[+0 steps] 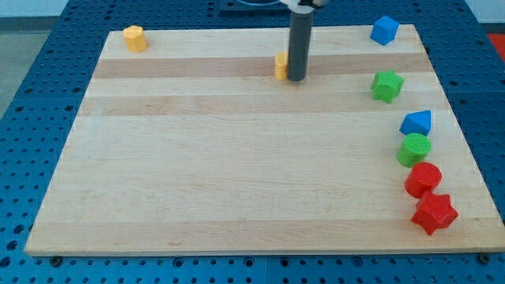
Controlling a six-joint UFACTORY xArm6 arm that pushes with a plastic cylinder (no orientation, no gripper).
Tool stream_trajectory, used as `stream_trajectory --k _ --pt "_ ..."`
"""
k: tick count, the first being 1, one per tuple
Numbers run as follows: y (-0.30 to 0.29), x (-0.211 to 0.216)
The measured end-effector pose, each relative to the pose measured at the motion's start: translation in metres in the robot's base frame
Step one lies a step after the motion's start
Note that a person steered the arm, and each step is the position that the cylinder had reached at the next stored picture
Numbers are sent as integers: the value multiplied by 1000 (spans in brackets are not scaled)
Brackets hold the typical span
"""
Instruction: Slide yellow heart to the top centre of the board
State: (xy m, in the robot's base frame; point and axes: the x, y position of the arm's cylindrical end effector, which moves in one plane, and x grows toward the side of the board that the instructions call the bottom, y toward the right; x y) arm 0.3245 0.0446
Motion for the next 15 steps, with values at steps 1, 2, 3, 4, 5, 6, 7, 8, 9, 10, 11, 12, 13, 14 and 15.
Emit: stream_trajectory --k 1,2,3,4,5,6,7,8,9,10,11,12,13,14,15 --pt "-25 -2" --pt "-27 -7" --pt "-8 -9" --pt "2 -28" --pt "1 -48" --pt "1 -46" --pt "-2 -28" --pt "-4 -20" --pt "-4 -23" --pt "-4 -27" --pt "10 -29" --pt "25 -41" --pt "14 -47" --pt "-12 -42" --pt "-32 -41"
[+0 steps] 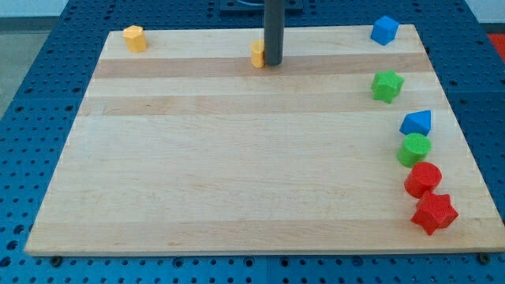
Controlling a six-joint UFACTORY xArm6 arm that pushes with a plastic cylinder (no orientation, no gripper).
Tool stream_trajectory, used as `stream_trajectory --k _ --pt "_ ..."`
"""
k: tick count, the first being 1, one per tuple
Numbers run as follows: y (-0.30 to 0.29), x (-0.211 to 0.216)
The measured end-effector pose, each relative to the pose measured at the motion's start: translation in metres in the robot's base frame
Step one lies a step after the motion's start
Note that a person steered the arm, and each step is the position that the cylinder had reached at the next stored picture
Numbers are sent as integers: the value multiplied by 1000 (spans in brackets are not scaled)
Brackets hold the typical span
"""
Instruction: Slide yellow heart to the top centre of the board
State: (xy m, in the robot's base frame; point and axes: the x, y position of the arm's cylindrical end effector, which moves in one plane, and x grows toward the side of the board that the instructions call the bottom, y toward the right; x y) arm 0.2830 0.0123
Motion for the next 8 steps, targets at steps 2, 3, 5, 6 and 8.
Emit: stream_trajectory --k 2,3,5,6,8 --pt "-15 20" --pt "-32 26" --pt "-41 0" --pt "-41 -13" --pt "-47 -24"
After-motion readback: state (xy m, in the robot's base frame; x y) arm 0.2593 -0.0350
